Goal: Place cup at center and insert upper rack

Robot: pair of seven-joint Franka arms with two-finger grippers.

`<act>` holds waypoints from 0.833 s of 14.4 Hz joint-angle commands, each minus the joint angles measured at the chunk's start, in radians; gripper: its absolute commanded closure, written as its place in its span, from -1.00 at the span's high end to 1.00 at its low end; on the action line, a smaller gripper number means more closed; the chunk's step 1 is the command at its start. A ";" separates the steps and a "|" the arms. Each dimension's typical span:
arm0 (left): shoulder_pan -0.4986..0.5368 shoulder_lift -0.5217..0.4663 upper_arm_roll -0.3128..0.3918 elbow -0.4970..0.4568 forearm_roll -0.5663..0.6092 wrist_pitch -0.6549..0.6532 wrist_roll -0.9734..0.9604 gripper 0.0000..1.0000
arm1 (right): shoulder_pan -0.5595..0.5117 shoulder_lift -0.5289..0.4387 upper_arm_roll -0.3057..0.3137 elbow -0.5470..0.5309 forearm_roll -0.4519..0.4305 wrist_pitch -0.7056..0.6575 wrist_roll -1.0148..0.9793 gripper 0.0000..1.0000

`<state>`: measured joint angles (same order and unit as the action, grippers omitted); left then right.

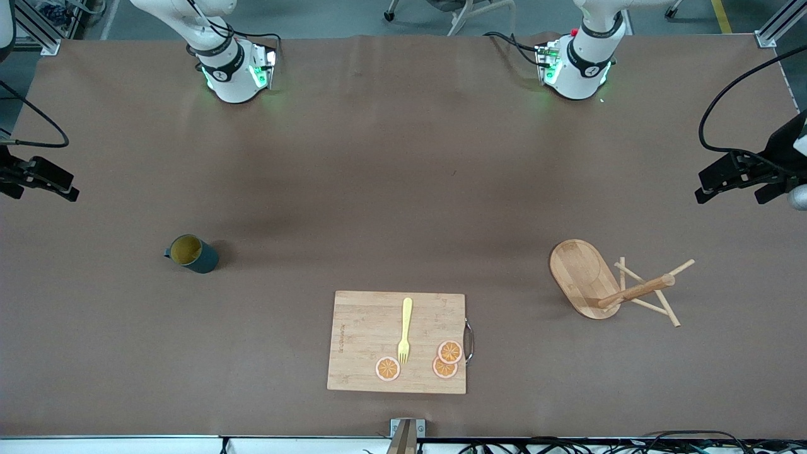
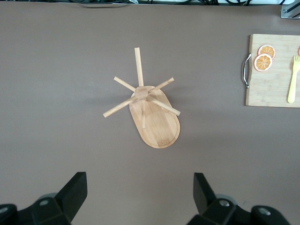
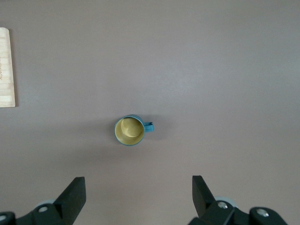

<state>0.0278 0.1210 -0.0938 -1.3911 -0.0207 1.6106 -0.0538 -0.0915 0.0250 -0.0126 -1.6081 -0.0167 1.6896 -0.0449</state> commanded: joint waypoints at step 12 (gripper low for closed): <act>0.009 0.014 -0.023 0.021 -0.011 -0.001 -0.009 1.00 | -0.004 -0.002 0.006 0.001 0.007 -0.004 -0.006 1.00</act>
<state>0.0284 0.1224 -0.1084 -1.3911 -0.0218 1.6106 -0.0538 -0.0914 0.0254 -0.0102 -1.6081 -0.0166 1.6895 -0.0449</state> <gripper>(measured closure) 0.000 0.000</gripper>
